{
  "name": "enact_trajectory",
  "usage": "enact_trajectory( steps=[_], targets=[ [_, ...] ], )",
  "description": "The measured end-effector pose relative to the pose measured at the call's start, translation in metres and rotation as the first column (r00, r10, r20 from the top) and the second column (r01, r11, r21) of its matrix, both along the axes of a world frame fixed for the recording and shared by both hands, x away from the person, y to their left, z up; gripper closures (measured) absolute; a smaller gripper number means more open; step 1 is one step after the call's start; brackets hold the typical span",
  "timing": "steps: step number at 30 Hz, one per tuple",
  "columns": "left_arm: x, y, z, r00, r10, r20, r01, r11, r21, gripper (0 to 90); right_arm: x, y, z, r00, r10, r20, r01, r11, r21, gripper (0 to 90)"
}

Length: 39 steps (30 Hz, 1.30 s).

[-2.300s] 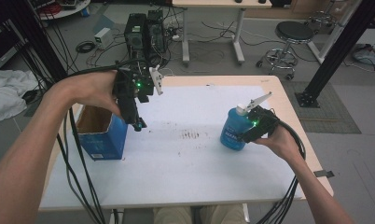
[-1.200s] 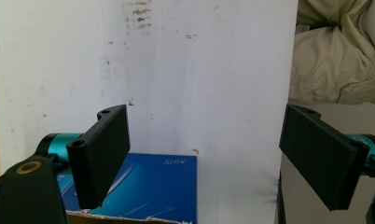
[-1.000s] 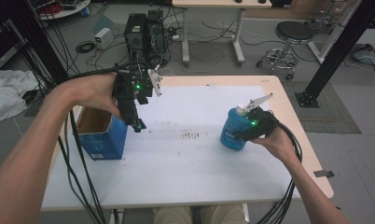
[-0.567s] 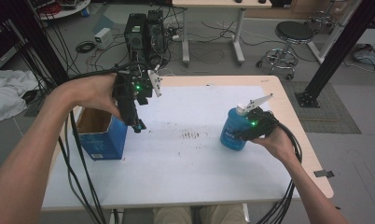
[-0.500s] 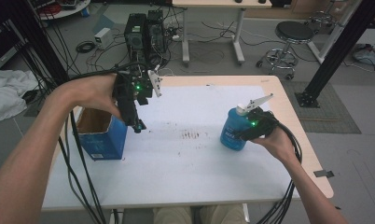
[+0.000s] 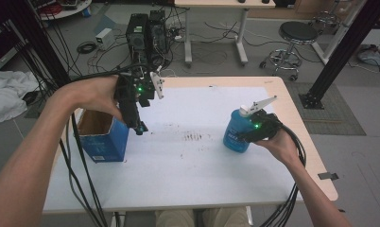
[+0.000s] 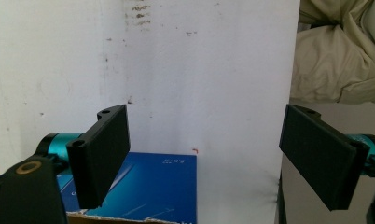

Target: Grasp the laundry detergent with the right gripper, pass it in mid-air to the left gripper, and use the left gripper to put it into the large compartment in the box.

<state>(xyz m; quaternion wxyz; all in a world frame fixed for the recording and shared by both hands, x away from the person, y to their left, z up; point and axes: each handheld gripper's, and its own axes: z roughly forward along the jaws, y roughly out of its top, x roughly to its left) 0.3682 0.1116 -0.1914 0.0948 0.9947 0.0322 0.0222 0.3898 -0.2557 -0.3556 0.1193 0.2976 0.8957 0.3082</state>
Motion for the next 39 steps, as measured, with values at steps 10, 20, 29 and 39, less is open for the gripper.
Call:
enact_trajectory(
  steps=[10,20,29,39],
  targets=[
    [0.0,-0.001,-0.001,1.0,-0.004,-0.001,0.004,1.0,-0.005,16.3,-0.001,-0.005,-0.001,1.0,0.003,-0.007,-0.002,0.9991,0.043,45.8],
    [-0.001,0.0,0.003,1.0,0.0,0.005,0.0,0.9997,-0.023,16.3,-0.002,-0.004,-0.001,0.9997,0.024,0.009,-0.024,0.9987,0.045,47.7],
    [0.0,-0.005,0.017,0.9999,-0.001,0.011,0.001,0.9992,-0.039,16.3,-0.004,0.01,0.011,0.9947,0.102,0.017,-0.102,0.9931,0.057,47.6],
    [0.0,-0.02,0.026,0.9998,-0.015,0.013,0.016,0.9976,-0.067,16.3,-0.015,0.054,0.046,0.9433,0.33,0.034,-0.331,0.9432,0.025,47.5]
  ],
)
